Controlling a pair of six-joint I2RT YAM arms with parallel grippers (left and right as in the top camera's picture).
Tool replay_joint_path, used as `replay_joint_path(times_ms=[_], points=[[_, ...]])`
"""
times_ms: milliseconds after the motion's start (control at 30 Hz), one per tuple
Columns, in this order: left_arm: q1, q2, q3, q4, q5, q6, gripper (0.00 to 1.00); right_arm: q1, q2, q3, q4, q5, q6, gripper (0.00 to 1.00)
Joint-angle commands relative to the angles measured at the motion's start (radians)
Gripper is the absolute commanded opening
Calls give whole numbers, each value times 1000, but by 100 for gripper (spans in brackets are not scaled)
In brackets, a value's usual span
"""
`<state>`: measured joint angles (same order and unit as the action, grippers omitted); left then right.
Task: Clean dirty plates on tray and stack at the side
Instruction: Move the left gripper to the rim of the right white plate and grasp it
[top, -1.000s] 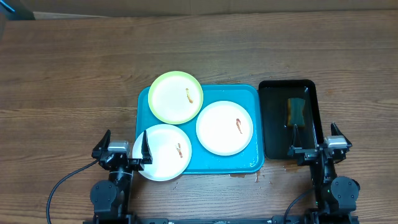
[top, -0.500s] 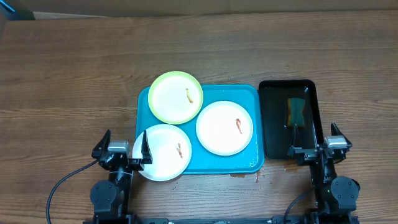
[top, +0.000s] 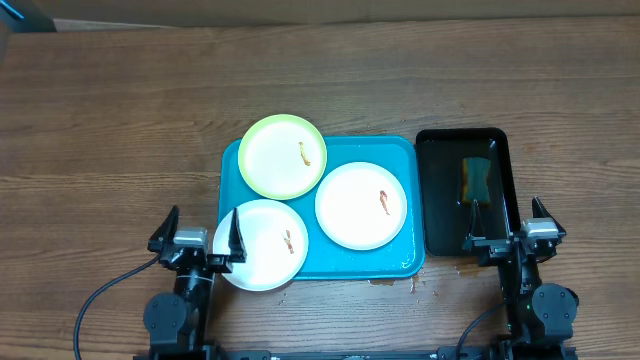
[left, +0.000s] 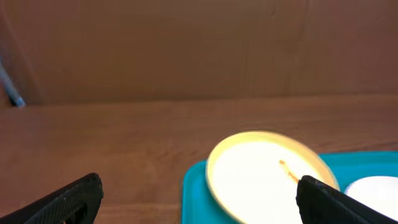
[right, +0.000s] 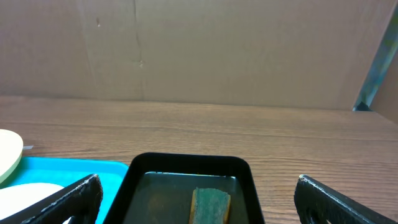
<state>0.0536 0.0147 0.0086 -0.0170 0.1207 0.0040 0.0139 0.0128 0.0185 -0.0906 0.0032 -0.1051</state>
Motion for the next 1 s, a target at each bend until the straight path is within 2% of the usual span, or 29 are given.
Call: replay_joint_path(times_ms=[0, 133, 233, 333, 533, 667, 767, 967], points=[[-4, -10, -4, -22, 174, 15, 100, 2, -10, -11, 6, -5, 0, 100], [-2, -10, -4, 2, 151, 43, 100, 2, -10, -11, 6, -5, 0, 100], [-2, -10, 8, 96, 228, -26, 100, 2, -10, -11, 6, -5, 0, 100], [-2, -9, 91, 29, 232, -143, 100, 2, -10, -11, 6, -5, 0, 100], [-2, 46, 418, -255, 194, -140, 100, 2, -10, -11, 6, -5, 0, 100], [-2, 180, 677, -425, 179, -113, 100, 2, -10, -11, 6, -5, 0, 100], [-2, 346, 885, -587, 217, -111, 100, 2, -10, -11, 6, -5, 0, 100], [-2, 812, 1344, -1075, 222, -86, 100, 2, -10, -11, 6, -5, 0, 100]])
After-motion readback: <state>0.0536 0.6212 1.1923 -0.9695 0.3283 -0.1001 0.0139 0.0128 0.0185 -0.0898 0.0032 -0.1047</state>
